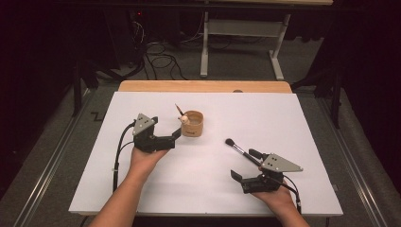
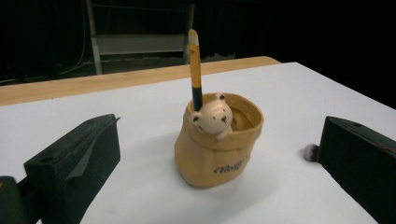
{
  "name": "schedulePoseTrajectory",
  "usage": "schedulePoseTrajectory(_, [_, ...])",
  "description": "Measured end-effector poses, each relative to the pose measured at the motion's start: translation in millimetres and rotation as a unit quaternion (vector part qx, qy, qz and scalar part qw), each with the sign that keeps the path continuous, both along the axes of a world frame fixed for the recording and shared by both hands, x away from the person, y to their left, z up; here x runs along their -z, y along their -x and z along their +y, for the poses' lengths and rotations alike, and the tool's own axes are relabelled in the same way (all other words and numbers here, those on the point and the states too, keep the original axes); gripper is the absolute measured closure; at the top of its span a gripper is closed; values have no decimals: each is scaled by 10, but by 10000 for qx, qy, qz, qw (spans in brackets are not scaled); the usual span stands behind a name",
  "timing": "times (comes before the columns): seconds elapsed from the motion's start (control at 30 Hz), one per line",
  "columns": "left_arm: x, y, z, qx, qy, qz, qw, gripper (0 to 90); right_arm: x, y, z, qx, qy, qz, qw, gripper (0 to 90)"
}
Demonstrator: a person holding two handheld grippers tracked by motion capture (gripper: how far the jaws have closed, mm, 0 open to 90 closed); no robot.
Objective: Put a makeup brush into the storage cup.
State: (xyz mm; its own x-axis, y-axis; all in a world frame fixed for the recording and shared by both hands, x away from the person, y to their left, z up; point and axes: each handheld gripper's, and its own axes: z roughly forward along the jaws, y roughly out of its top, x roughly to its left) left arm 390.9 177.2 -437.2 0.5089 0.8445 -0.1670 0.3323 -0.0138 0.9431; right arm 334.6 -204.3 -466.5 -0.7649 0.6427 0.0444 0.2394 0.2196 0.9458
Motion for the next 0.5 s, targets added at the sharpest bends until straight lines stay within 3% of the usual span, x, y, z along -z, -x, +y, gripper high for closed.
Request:
schedulePoseTrajectory(0.23, [31,273,71,247,-64,-35,9997,2,7,8,-22,17,29,-24,10000,4])
schedulePoseTrajectory(0.5, [86,551,213,361,-166,9,9992,2,-17,21,-66,106,-4,-74,9999,4])
